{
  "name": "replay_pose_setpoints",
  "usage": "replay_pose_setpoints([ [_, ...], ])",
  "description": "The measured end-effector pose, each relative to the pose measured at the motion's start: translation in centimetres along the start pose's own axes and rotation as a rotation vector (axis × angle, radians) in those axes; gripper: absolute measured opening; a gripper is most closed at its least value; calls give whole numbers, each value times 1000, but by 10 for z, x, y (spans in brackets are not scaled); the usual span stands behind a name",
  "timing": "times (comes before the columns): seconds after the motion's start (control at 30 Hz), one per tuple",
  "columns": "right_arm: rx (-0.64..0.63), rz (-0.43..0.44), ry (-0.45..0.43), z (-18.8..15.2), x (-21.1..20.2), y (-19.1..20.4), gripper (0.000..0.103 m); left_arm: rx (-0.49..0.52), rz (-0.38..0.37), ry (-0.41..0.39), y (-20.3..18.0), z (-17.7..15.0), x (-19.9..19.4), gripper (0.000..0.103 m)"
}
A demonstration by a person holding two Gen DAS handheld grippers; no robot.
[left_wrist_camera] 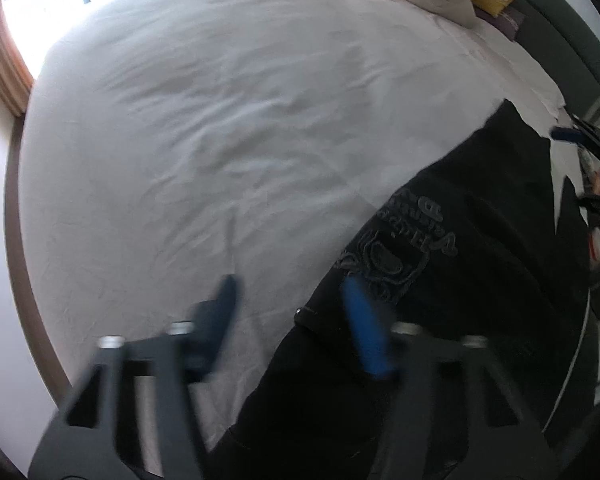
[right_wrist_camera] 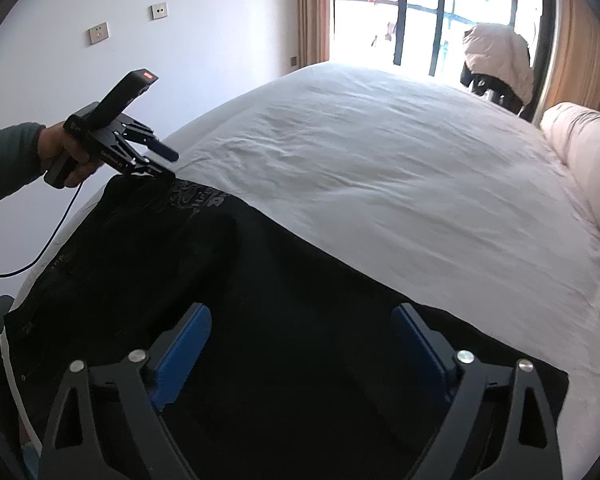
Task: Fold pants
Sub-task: 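Grasp the jeans waistband with the left tool while the right tool grasps the hem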
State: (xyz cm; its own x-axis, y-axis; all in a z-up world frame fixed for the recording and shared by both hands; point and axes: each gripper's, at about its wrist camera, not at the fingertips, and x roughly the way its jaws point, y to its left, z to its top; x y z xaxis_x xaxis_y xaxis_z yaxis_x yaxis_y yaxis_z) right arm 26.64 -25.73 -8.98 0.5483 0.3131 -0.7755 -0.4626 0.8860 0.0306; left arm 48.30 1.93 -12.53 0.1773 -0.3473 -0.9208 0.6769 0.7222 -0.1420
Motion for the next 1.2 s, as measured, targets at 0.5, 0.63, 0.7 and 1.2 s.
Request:
replay_pose_setpoints([
  [0.5, -74, 95, 46, 24, 25, -7, 87, 119, -14, 136, -21, 0, 21, 38],
  [0.63, -82, 107, 73, 30, 34, -11, 87, 162, -5, 153, -28, -2, 27, 22],
  [0.7, -85, 117, 93, 36, 42, -13, 82, 205, 23, 166, -36, -6, 31, 12],
  [1.2, -284, 106, 229, 75, 113, 7, 52, 359, 142, -74, -90, -45, -34, 7],
])
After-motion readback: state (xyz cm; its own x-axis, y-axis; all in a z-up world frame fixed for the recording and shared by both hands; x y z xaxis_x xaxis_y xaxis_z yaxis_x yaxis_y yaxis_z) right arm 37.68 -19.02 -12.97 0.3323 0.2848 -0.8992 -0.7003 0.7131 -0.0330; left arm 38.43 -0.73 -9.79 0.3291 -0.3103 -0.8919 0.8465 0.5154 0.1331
